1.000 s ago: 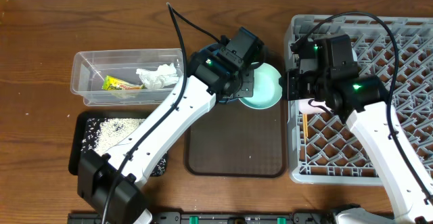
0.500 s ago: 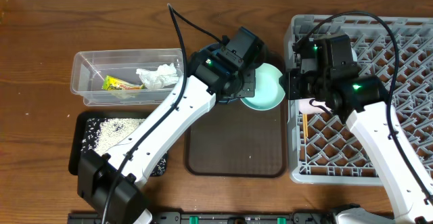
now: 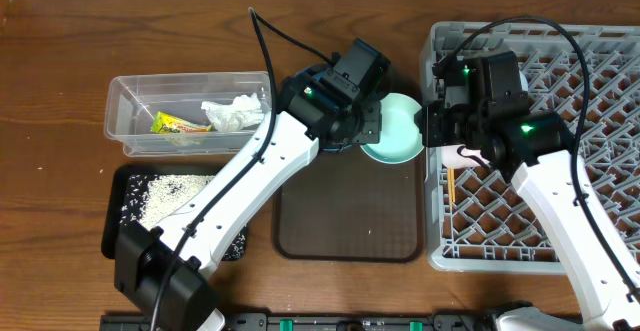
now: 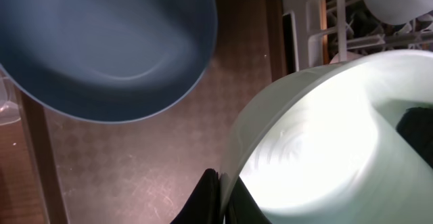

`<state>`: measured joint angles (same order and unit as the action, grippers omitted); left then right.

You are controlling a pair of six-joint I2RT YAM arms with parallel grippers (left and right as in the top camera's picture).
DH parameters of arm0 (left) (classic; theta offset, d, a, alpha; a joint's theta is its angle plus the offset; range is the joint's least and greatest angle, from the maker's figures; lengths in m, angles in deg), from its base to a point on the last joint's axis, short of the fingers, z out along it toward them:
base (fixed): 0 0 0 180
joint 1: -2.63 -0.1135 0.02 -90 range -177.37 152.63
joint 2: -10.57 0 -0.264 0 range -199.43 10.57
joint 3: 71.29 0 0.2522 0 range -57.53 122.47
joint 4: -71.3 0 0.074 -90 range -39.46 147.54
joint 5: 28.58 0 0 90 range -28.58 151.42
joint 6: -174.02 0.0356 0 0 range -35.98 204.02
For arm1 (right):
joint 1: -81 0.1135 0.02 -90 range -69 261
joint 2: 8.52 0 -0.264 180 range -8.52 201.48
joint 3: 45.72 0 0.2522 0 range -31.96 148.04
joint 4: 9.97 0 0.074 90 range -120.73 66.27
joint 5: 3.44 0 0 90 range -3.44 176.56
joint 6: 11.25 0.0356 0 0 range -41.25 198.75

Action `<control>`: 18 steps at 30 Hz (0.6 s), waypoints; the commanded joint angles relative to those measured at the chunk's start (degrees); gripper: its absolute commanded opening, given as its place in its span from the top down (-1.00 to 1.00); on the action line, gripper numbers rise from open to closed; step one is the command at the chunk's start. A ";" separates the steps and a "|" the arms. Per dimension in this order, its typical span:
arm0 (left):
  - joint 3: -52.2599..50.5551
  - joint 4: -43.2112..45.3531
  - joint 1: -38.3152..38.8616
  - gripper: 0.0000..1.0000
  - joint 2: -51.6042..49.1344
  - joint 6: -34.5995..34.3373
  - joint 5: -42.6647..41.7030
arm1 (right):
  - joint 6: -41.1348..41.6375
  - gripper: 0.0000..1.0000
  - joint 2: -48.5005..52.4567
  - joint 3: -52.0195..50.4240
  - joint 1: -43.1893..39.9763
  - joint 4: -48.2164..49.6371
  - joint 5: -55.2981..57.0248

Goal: Sort waste into correct bins and load items into the dishwasher rack
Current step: 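Pass the light-green bowl from the left gripper to the right gripper, then carry the light-green bowl with the right gripper into the rack's back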

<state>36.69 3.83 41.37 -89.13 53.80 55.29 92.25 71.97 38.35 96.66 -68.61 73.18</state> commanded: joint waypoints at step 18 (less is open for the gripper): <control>-0.02 -2.40 -0.09 -0.30 0.26 0.11 -0.94 | 0.17 0.98 -0.33 -0.68 -1.64 12.83 39.67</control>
<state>36.69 2.03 41.41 -89.13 53.89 53.89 91.99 71.99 37.32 96.04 -57.70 97.57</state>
